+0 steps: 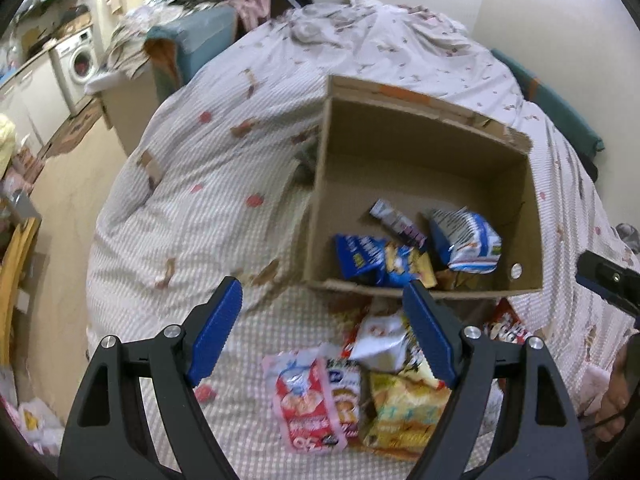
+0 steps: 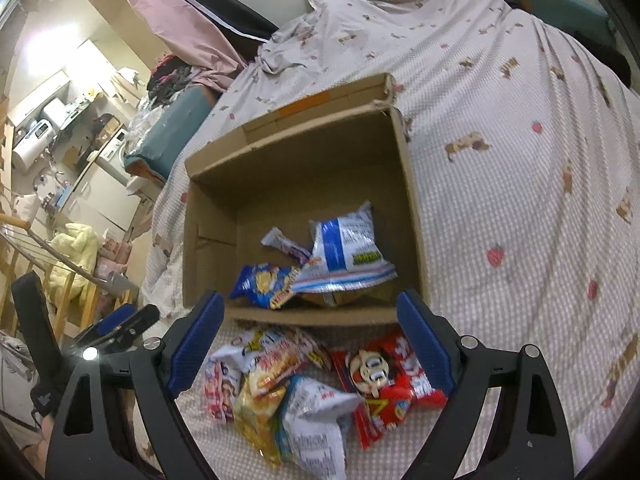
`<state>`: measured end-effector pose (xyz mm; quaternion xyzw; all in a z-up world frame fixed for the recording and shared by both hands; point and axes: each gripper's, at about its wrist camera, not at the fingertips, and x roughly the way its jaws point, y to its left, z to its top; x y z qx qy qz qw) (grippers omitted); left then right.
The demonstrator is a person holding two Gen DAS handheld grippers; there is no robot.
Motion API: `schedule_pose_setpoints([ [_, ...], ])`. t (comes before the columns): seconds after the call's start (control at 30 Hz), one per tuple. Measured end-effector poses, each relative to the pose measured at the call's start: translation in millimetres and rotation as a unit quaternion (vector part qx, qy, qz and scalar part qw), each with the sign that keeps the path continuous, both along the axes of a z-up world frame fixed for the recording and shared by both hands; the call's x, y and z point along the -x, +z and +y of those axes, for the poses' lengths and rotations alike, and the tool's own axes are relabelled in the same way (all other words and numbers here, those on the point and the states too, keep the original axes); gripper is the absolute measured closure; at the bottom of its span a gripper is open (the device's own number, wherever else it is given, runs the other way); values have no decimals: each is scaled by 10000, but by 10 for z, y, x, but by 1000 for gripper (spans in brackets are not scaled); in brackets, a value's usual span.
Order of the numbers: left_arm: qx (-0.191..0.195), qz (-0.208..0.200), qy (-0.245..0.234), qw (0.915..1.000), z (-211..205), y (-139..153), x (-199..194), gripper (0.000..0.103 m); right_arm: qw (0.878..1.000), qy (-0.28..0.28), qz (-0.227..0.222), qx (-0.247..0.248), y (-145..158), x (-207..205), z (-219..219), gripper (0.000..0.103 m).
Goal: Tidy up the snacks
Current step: 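Grasp the pink stick pack from the pile with the left gripper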
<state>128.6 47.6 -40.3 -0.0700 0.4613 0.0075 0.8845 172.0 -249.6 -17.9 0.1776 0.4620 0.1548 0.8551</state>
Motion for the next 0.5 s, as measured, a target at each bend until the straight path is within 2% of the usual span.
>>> schedule_pose_setpoints([
  [0.13, 202, 606, 289, 9975, 189, -255, 73, 23, 9993, -114, 345, -51, -144, 113, -90, 13],
  [0.23, 648, 1031, 443, 9916, 295, -493, 154, 23, 9976, -108, 671, -117, -281, 185, -119, 13],
  [0.5, 731, 1868, 370, 9790, 206, -1051, 181, 28, 9961, 46, 882, 24, -442, 334, -147, 13],
])
